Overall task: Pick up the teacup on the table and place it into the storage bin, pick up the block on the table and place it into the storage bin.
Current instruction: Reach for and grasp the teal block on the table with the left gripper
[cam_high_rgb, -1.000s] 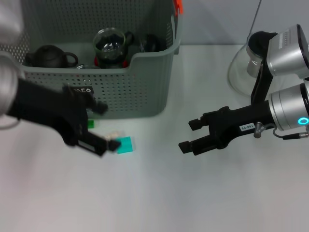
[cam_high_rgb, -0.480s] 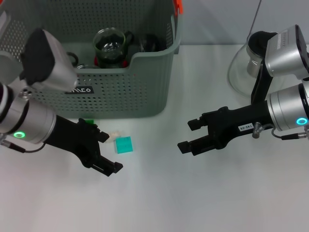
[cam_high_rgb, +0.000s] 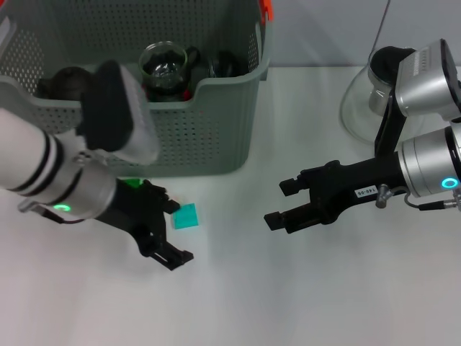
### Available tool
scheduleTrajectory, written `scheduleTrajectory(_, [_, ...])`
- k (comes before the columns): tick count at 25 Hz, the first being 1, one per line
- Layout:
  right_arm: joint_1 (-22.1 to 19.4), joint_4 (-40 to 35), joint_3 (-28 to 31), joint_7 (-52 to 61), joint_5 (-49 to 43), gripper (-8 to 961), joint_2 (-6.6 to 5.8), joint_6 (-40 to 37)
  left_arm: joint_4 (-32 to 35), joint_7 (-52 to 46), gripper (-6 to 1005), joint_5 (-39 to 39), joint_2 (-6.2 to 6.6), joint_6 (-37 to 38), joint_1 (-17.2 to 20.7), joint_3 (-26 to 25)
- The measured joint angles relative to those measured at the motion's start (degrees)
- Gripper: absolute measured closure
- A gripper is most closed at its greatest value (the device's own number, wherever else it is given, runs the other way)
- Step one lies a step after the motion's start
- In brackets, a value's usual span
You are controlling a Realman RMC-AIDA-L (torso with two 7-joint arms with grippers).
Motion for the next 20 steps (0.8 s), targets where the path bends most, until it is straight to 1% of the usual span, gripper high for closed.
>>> scheduleTrajectory(5, [0.0,0.2,0.0,0.2,0.0,73,0.13,0.0,-0.9,-0.8,76,1.3,-0.05,-4.1,-1.2,4.4])
scheduleTrajectory(11, [0.0,0.2,0.0,0.4,0.0,73,0.14,-0.2,-1.9,-3.2,77,4.6,0.01,-4.0,-4.4,6.1])
scheduleTrajectory(16, [0.0,0.7,0.0,0.4,0.0,73,0.04,0.0,-4.5,-5.2,77,8.0,-0.04,-4.9,-7.4,8.5])
scheduleTrajectory(20, [-0.1,0.8,0.3,0.4,0.1,73,-0.05,0.0,-6.4,-5.6,77,8.8,-0.03,-5.0,-9.4,9.4])
